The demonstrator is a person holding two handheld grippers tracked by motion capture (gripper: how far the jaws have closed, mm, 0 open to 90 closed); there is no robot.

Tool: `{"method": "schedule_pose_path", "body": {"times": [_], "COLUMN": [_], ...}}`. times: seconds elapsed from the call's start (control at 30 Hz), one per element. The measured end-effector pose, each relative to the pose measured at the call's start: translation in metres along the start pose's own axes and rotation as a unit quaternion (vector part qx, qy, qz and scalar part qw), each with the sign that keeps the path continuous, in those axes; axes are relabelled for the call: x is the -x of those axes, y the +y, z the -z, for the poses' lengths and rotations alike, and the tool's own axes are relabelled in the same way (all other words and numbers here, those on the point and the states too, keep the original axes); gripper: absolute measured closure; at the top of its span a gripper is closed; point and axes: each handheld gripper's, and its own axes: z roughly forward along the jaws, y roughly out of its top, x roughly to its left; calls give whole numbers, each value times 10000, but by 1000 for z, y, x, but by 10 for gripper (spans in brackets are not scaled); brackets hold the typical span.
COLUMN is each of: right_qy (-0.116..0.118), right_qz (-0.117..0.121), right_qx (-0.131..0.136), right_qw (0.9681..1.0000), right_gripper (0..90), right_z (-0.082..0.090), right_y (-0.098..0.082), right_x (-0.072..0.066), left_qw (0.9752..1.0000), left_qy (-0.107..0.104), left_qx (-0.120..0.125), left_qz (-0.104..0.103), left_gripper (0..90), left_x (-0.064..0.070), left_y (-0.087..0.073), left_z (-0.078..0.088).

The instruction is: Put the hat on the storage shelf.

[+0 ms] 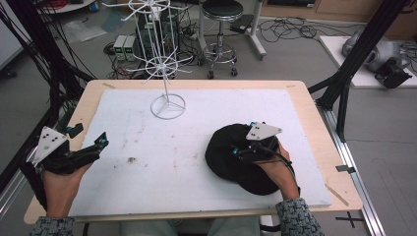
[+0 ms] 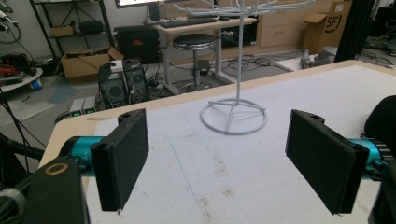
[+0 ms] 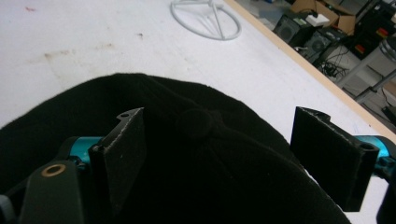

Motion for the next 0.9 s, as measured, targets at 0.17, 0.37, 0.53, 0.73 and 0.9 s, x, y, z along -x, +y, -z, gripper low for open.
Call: {"method": "schedule_pose_path", "body": {"times": [0.17,0.37,0.53,0.73,0.9], "right_qy": [-22,147,274,420,632], "right_qz": [81,306,464,353,-35], "right_qx": [-203,-397,-556,-430,166], "right_qw": [9998,9986,9970,9976,9979], "right_gripper": [200,411,559,640,656], "right_z": [-5,-9,-11,-9,2], "right_y": [-1,-1,-1,-2,-4], "right_x": [-1,-2,-3,1,14], "left_qw": [10000,10000,10000,10000,9999], "left_qy": [-8,-2,-5,20,103], "left_qx": [-1,6,25,23,43], "left_qz": [6,55,68,83,121], "left_gripper": [216,217,217,217,217], "left_x": [0,-3,-3,-5,-8], "left_y": [-1,-1,-1,-2,-1], "left_z": [0,2,3,5,11]}}
